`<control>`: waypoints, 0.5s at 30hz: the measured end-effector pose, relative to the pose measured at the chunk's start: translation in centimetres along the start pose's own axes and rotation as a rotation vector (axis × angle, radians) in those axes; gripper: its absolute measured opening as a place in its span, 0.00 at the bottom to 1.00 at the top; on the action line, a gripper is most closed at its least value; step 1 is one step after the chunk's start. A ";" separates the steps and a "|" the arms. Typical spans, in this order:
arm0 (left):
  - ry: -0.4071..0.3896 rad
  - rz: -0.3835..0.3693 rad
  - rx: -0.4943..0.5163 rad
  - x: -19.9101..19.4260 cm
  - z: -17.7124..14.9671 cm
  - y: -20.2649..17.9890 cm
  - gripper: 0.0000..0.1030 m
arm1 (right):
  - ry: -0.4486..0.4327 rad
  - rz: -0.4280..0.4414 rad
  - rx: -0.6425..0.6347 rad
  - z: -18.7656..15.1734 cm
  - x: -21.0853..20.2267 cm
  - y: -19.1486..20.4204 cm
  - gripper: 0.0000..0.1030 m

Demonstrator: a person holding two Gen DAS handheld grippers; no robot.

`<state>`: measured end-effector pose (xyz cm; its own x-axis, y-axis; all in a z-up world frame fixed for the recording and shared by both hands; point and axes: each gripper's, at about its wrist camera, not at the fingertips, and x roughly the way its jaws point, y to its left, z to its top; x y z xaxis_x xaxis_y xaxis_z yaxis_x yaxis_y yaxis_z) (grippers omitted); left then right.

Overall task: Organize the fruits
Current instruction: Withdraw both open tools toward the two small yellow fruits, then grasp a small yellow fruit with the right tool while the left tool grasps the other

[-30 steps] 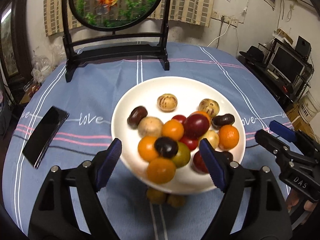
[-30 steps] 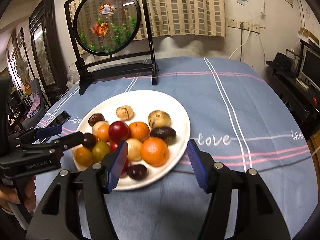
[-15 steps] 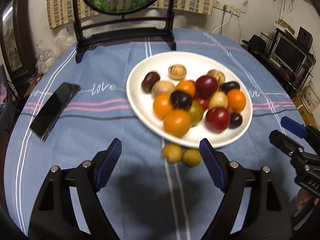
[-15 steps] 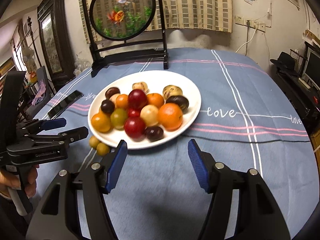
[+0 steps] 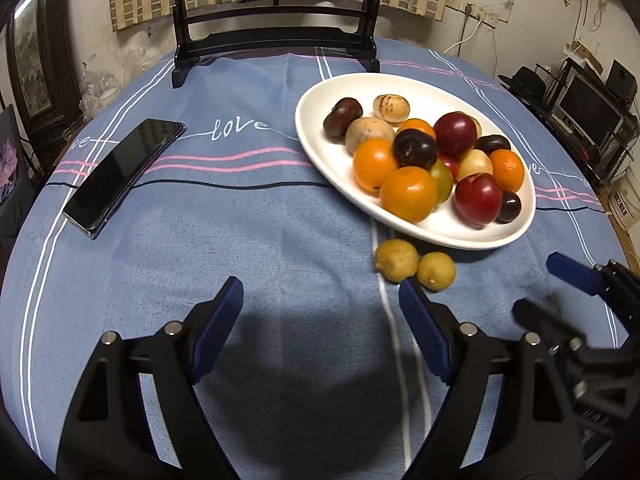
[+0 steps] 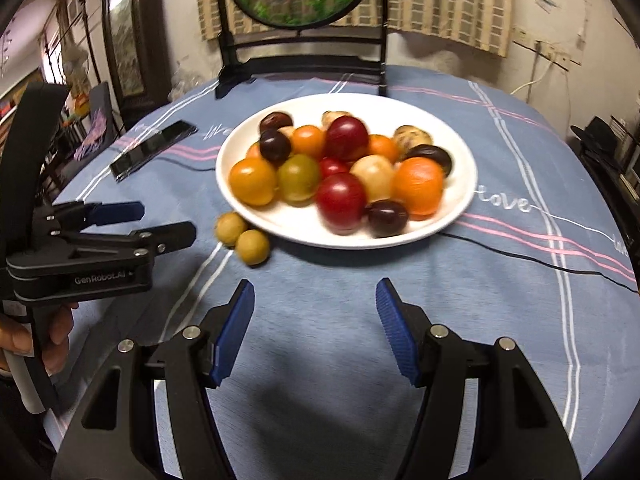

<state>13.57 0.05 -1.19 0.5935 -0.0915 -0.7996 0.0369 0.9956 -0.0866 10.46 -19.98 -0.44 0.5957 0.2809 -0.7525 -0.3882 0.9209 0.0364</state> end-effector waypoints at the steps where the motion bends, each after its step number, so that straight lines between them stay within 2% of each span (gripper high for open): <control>1: -0.001 -0.002 -0.003 0.0 0.1 0.2 0.79 | 0.005 0.001 -0.006 0.1 0.3 0.2 0.62; 9: -0.007 0.003 -0.036 0.5 0.8 1.7 0.80 | 0.040 0.003 -0.055 1.1 3.0 3.2 0.61; 12: -0.015 0.015 -0.051 0.7 0.8 2.2 0.80 | 0.058 -0.012 -0.073 1.5 4.4 4.2 0.52; 15: -0.014 0.013 -0.059 1.0 0.8 2.5 0.80 | 0.070 -0.024 -0.066 1.9 5.6 4.6 0.38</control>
<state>14.89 2.48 -1.69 0.6046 -0.0775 -0.7927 -0.0188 0.9936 -0.1114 13.32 -13.71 -3.21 0.5557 0.2370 -0.7969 -0.4214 0.9065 -0.0242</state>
